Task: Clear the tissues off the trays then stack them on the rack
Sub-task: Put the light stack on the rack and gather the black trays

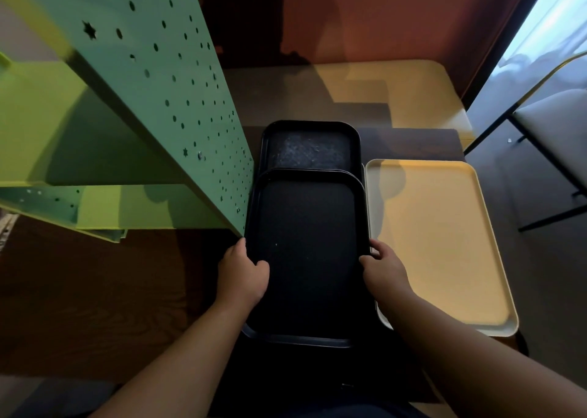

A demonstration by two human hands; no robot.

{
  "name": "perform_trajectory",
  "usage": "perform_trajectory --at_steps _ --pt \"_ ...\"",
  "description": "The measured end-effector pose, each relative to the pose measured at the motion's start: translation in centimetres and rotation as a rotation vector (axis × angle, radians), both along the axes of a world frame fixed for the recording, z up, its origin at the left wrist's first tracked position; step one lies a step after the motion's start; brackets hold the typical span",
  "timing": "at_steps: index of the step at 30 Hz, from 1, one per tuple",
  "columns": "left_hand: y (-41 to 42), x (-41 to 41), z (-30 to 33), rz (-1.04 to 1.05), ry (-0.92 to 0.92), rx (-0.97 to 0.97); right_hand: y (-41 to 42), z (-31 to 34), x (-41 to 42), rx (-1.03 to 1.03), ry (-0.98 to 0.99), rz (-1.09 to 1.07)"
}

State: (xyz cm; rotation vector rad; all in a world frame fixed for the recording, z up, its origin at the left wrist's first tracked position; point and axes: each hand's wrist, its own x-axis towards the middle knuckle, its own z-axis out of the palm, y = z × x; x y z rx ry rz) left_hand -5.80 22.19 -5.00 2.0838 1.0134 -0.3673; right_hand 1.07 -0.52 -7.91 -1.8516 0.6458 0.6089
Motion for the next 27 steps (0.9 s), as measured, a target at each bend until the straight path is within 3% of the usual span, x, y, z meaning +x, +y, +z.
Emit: perform_trajectory --at_steps 10,15,21,27 --pt "-0.8 0.2 -0.6 0.089 0.113 0.021 -0.2 -0.6 0.7 -0.085 0.053 0.085" --pt "-2.5 1.0 0.0 0.148 0.111 0.086 -1.1 -0.4 0.6 -0.076 -0.087 0.04" --pt "-3.9 5.4 0.9 0.09 0.009 0.105 -1.3 -0.2 5.3 -0.121 -0.203 0.016" --pt "-3.2 12.0 0.1 0.106 0.016 0.136 0.3 -0.4 9.8 -0.09 -0.173 -0.033"
